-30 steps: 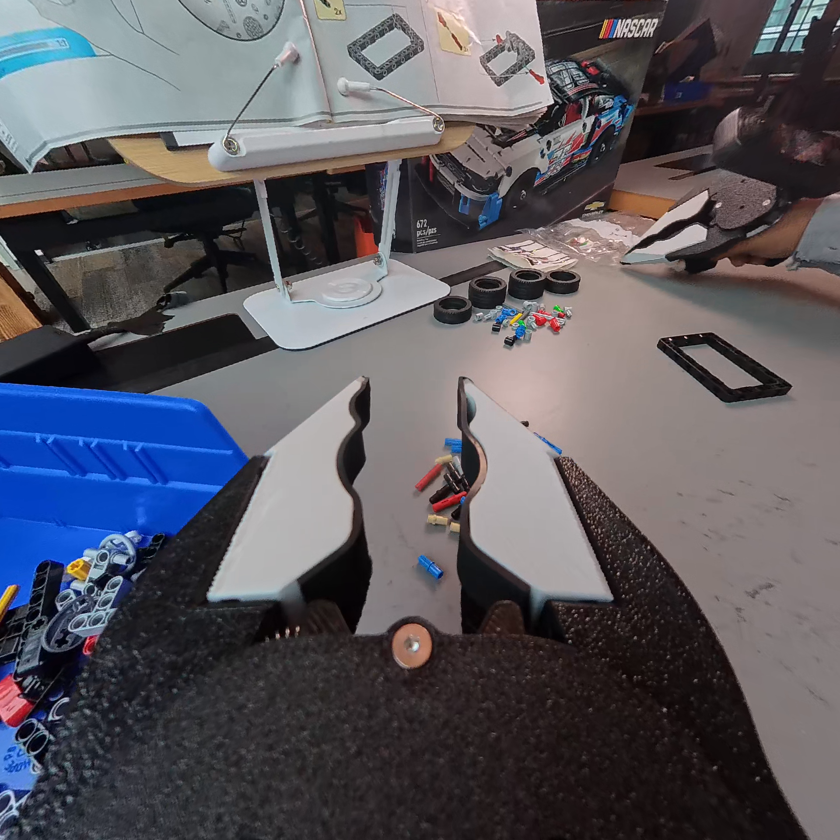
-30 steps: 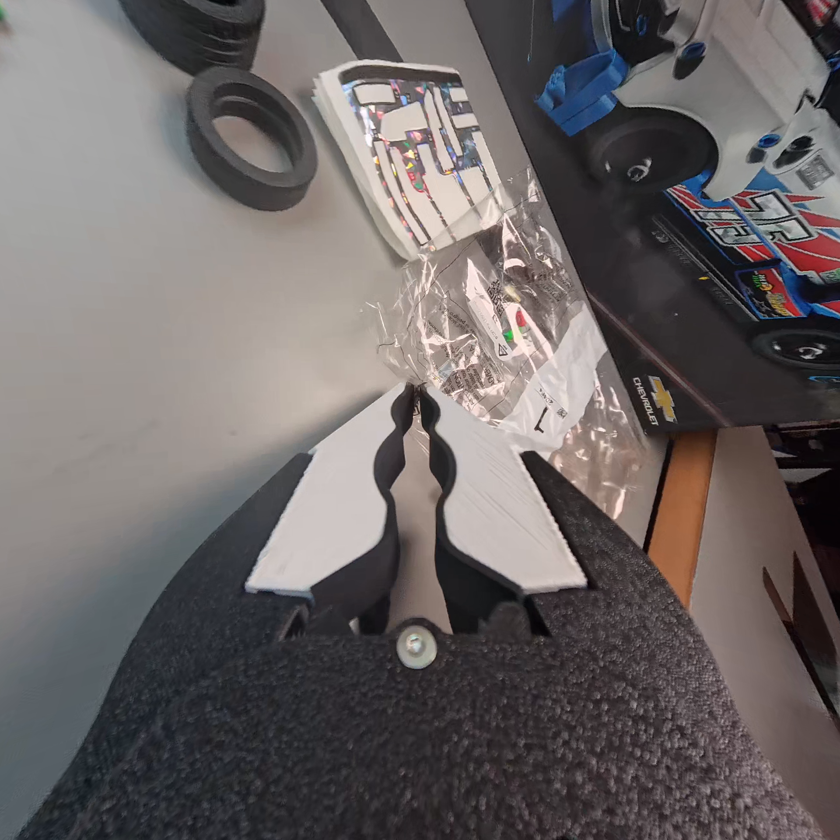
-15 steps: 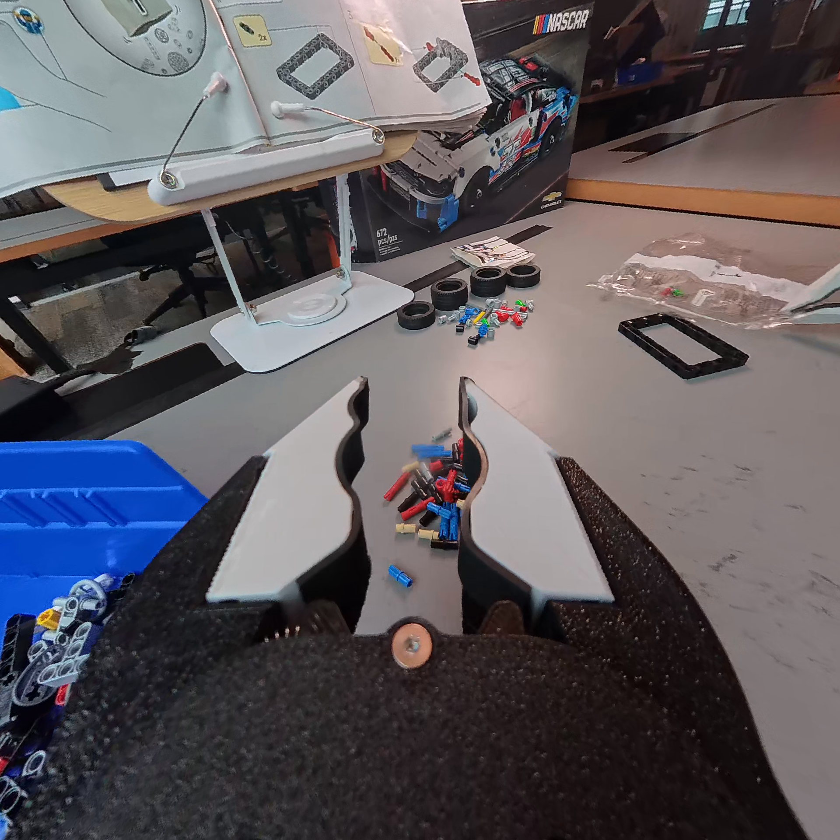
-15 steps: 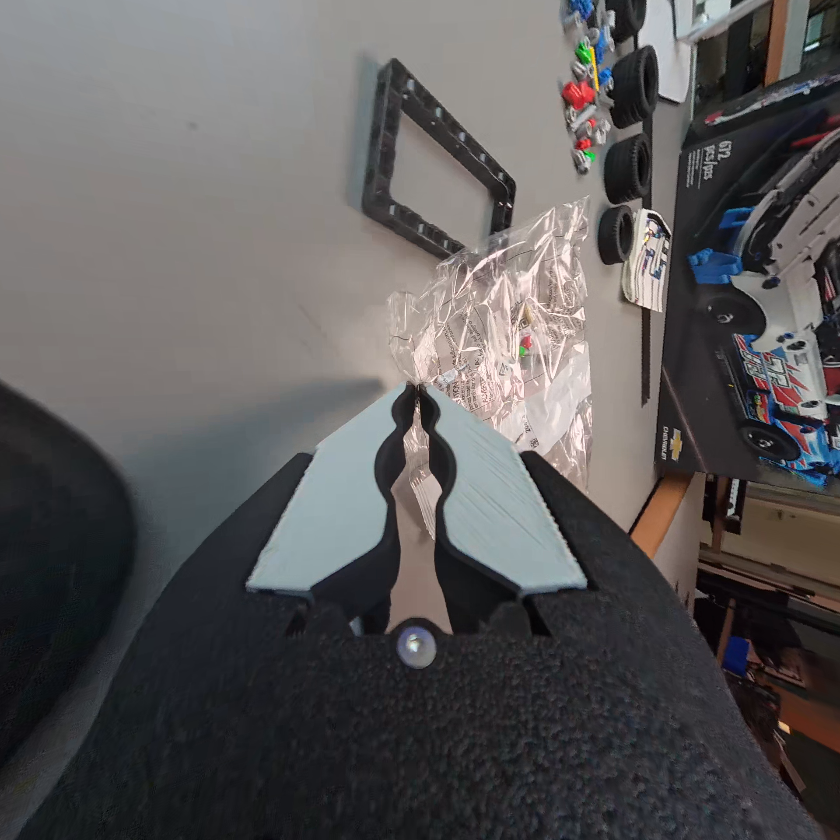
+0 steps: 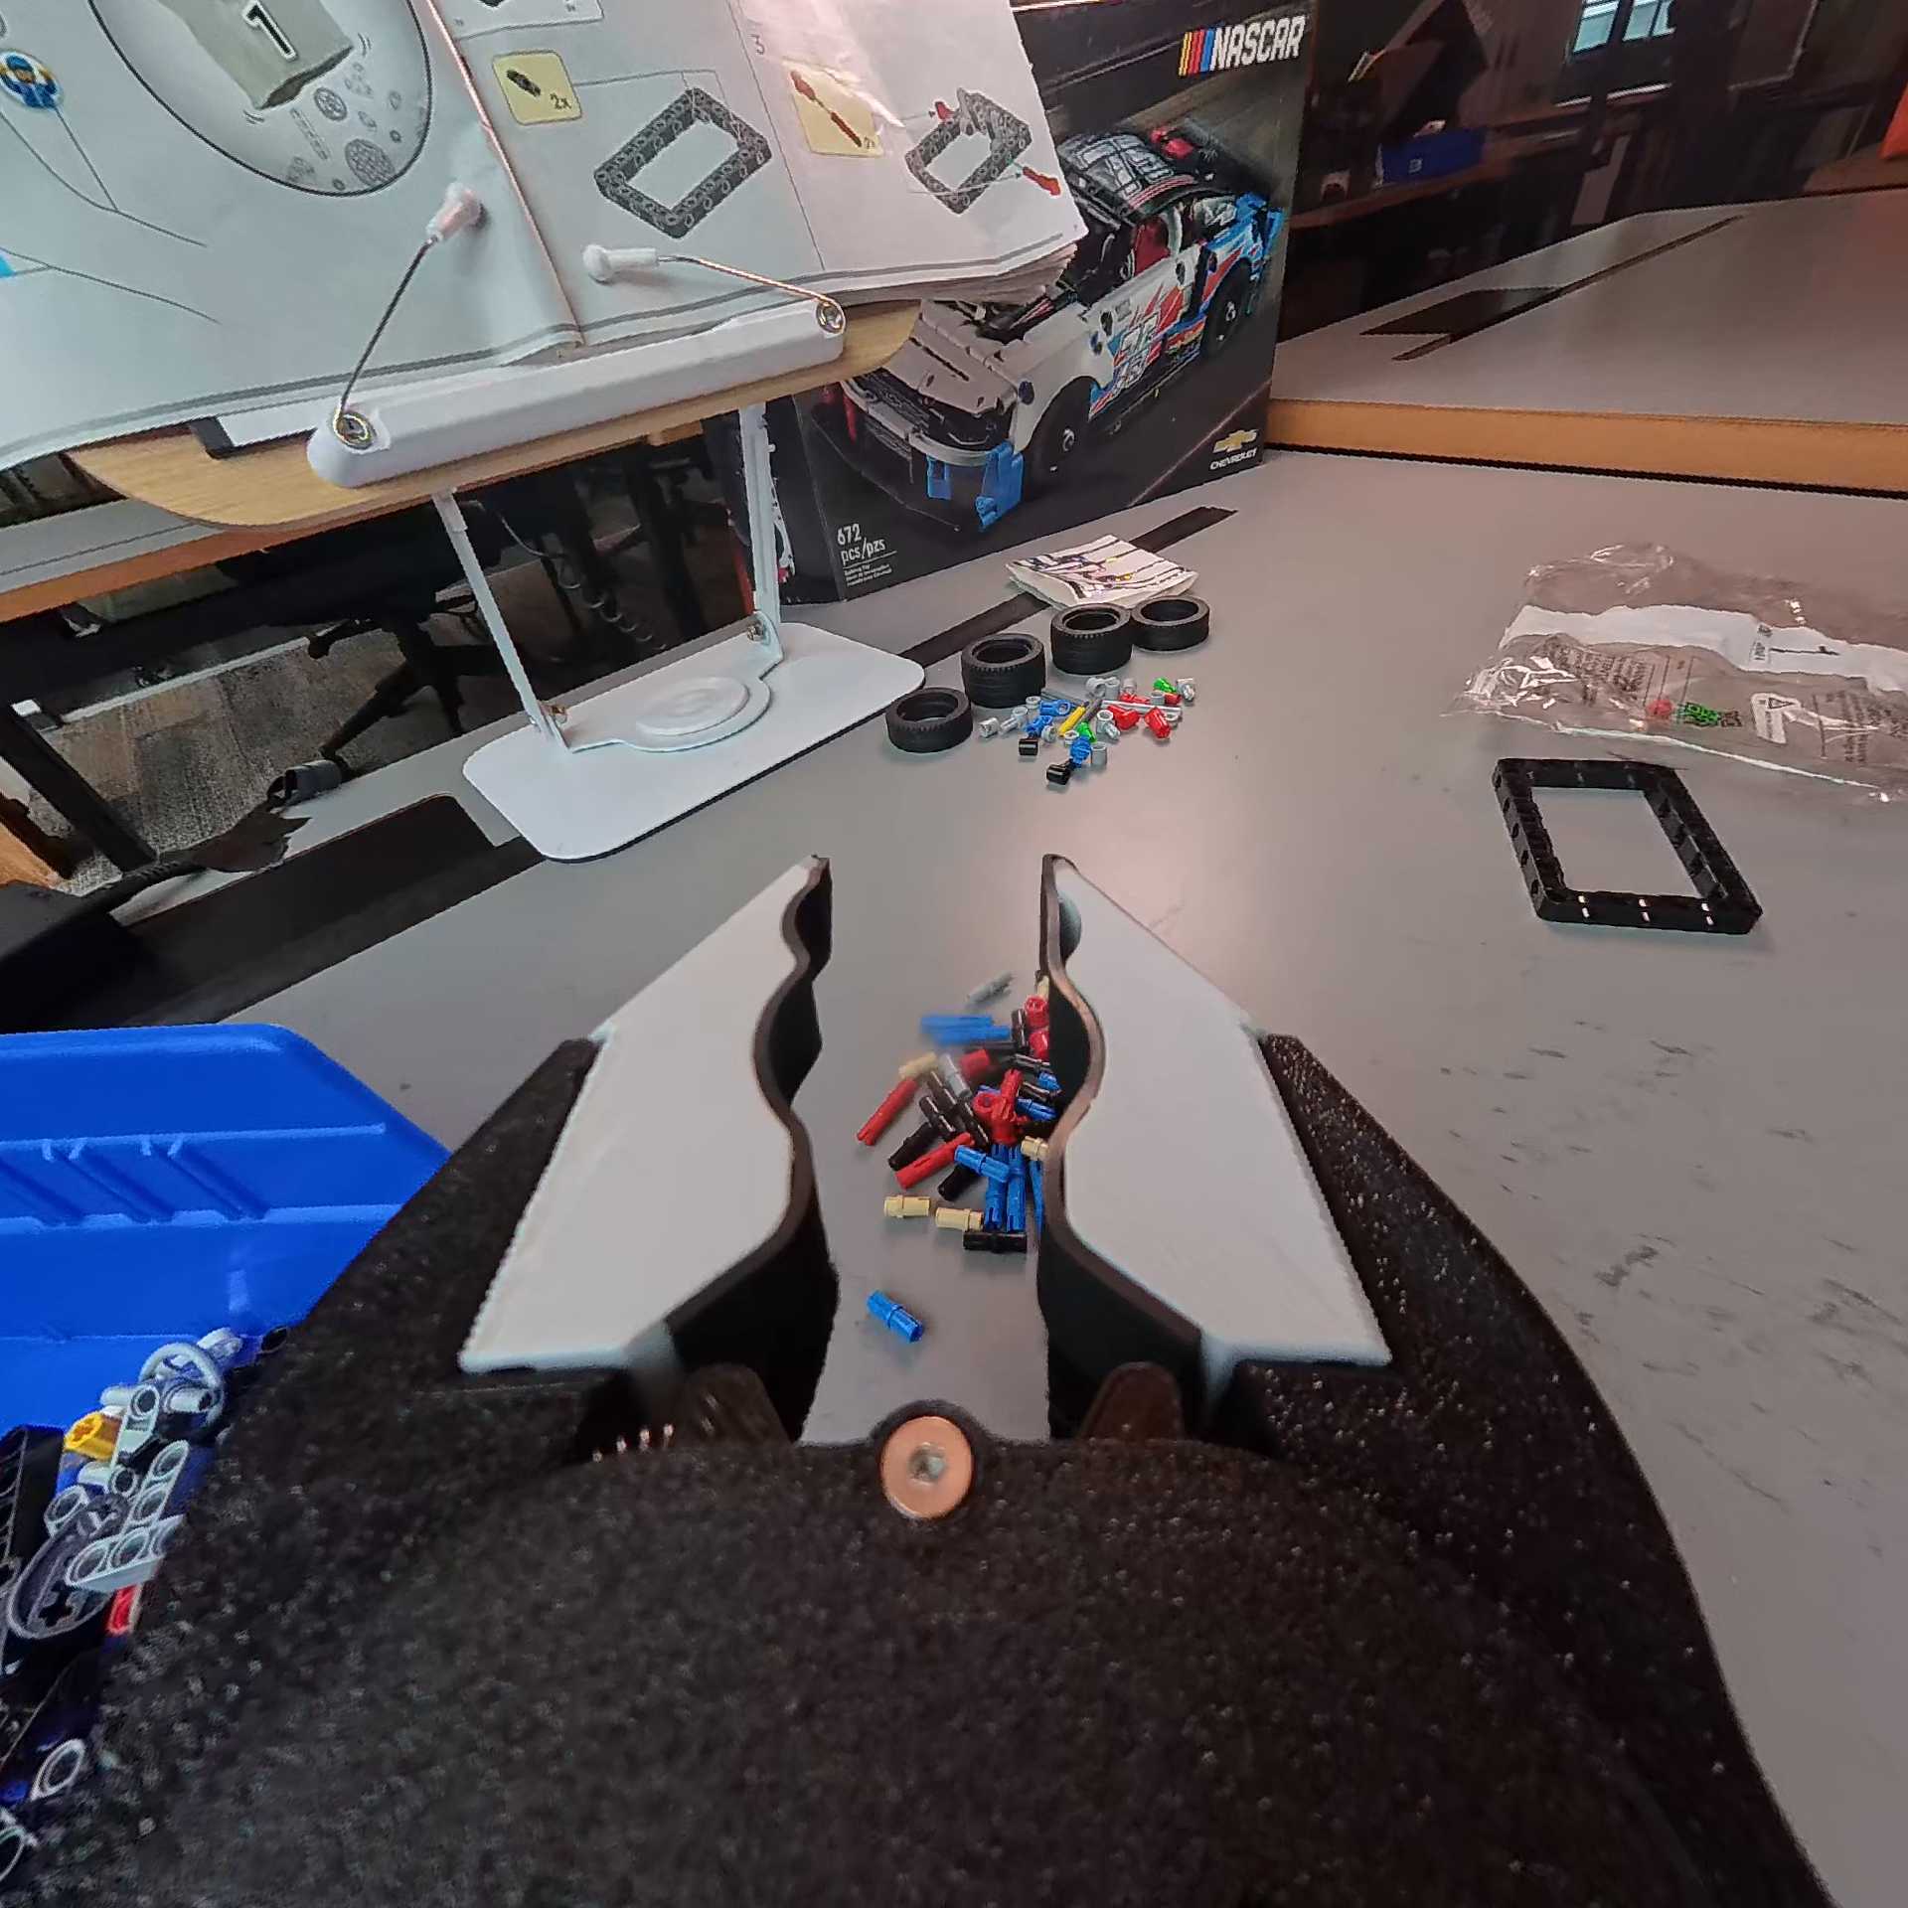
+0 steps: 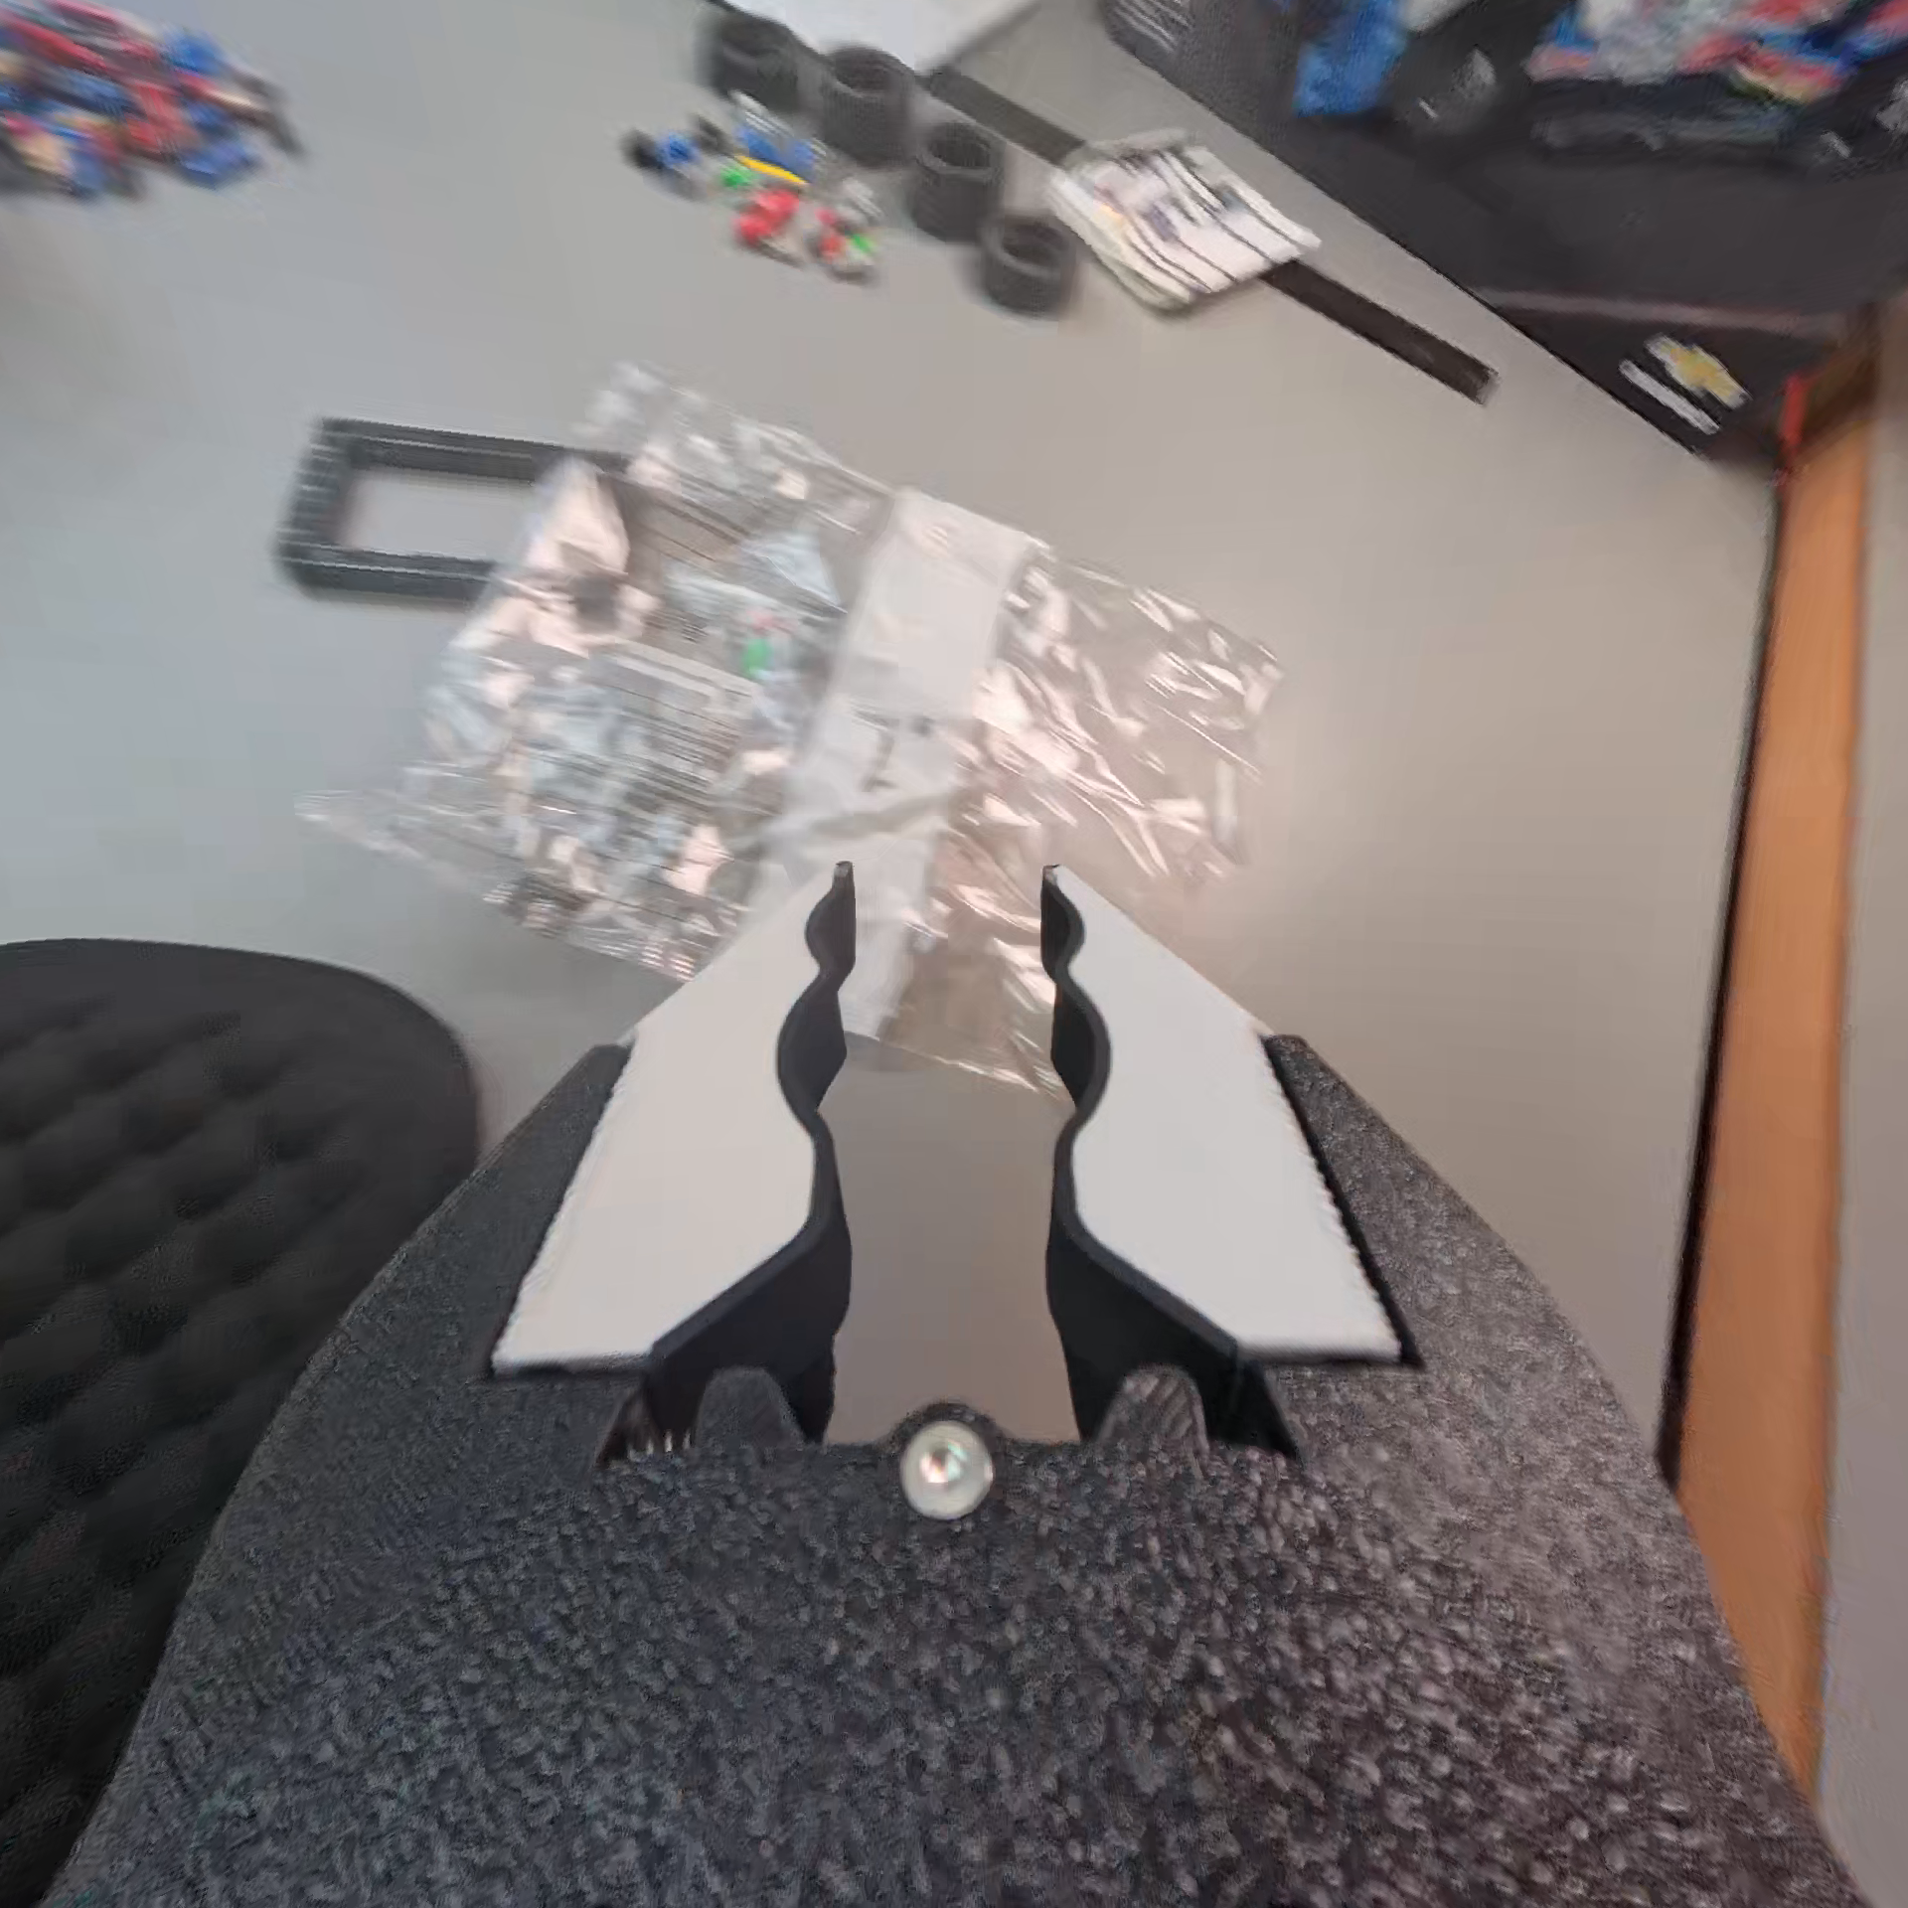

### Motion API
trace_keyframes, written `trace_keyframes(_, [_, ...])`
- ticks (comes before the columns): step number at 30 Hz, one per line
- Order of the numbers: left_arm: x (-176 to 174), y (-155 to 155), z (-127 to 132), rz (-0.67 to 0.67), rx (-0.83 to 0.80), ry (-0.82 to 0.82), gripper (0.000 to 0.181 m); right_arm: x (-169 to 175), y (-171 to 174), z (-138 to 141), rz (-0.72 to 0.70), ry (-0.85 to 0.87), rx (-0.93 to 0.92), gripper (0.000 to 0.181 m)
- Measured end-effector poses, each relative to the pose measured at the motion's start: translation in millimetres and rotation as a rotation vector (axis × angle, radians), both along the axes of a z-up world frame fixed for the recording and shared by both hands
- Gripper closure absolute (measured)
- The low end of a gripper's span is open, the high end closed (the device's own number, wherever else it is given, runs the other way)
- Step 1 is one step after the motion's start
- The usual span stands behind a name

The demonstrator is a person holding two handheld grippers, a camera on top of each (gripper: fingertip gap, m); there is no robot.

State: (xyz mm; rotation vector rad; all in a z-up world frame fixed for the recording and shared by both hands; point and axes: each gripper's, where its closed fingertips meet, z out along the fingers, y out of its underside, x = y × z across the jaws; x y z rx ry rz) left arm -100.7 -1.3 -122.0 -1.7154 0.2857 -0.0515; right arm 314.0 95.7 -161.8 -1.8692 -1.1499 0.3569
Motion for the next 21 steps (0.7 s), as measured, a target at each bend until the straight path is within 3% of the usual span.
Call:
trace_keyframes(1, [1.0, 0.2, -0.4, -0.004, -0.002, -0.006, 0.141, 19.4, 15.1, -7.3, -0.099, -0.022, -0.026, 0.145])
trace_keyframes(4, [4.7, 0.1, -2.5, -0.019, -0.015, -0.014, 0.141, 51.0, 36.6, -26.4, -0.281, 0.021, -0.176, 0.138])
trace_keyframes(6, [5.9, -0.4, -2.3, -0.024, -0.015, -0.015, 0.14, 54.9, 42.6, -33.6, -0.326, 0.063, -0.24, 0.132])
trace_keyframes(12, [5.1, 0.6, -3.7, -0.024, -0.018, -0.042, 0.14, 32.3, 50.7, -57.3, -0.3, 0.009, -0.329, 0.122])
trace_keyframes(16, [3.3, 0.6, -4.7, -0.017, -0.02, -0.031, 0.14, 21.7, 53.6, -61.4, -0.243, -0.134, -0.297, 0.155])
trace_keyframes(21, [1.8, 0.1, -4.3, -0.016, -0.019, -0.037, 0.14, 16.1, 63.5, -44.3, -0.169, -0.149, -0.201, 0.177])
